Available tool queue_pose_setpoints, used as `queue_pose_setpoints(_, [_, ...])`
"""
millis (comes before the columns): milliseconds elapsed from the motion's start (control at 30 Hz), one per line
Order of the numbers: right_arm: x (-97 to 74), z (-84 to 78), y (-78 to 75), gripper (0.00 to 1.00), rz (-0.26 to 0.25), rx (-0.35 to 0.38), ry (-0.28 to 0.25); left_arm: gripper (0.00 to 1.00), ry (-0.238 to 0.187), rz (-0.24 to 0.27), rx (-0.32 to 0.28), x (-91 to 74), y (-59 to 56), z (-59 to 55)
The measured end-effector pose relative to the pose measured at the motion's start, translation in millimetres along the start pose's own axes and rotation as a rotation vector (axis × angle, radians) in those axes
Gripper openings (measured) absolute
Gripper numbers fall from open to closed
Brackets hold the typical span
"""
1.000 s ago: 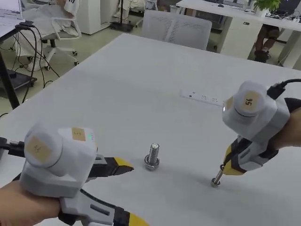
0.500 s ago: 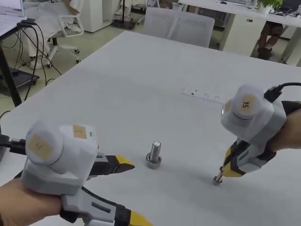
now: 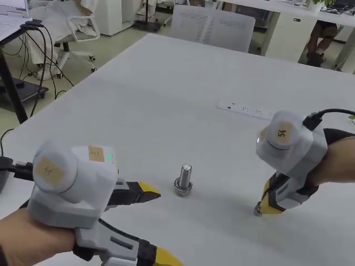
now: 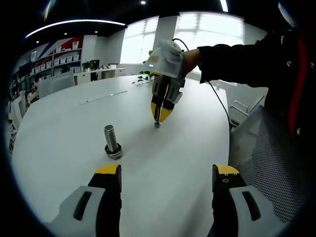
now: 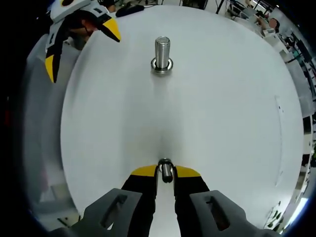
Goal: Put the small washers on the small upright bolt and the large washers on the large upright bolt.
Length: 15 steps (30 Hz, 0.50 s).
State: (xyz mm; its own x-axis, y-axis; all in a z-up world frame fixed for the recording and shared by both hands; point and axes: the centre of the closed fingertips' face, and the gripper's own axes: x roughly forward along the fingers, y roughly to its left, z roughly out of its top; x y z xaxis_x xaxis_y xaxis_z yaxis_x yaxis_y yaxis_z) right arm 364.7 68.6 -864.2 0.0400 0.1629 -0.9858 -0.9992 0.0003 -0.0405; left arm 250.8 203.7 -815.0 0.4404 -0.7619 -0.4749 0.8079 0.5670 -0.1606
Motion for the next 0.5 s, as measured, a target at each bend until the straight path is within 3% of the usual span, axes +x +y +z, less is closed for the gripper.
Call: queue_pose_setpoints(500, [4.5,1.9,0.9,0.14,0.001,0.0,-0.004,0.74,0.006,-0.003,0.0,1.5,-0.2,-1.5])
